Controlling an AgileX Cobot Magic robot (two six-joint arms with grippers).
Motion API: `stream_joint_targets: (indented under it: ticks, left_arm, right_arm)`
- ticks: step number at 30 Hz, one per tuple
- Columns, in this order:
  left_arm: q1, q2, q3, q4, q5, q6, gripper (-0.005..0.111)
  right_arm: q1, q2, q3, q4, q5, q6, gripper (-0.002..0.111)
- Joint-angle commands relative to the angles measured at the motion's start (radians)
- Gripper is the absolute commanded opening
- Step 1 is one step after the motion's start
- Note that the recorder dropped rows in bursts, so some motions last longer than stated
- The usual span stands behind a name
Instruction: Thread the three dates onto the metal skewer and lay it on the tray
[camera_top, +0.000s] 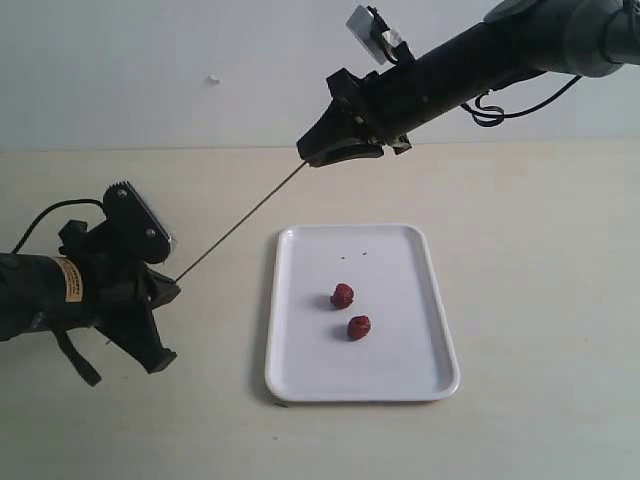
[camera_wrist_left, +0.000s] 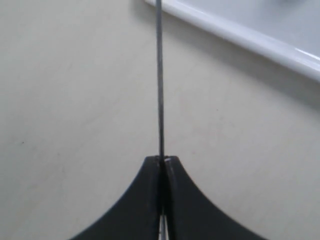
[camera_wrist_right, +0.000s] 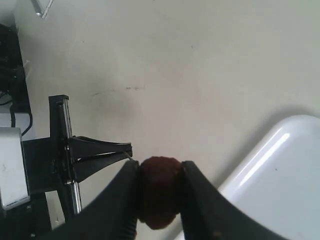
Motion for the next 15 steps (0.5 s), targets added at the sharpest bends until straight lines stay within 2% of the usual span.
stream_joint_targets:
  ticks: [1,15]
  left_arm:
    - [-0.001,-0.011,-0.002,0.001,-0.05,-0.016,0.0]
    - [-0.001,-0.011,-0.002,0.001,-0.166,-0.024,0.0]
  right_arm:
    - [0.007,-0.009,-0.002,0.008,0.018,-0.011,0.027]
    - [0.007,-0.007,-0.002,0.006,0.018,-0.011,0.027]
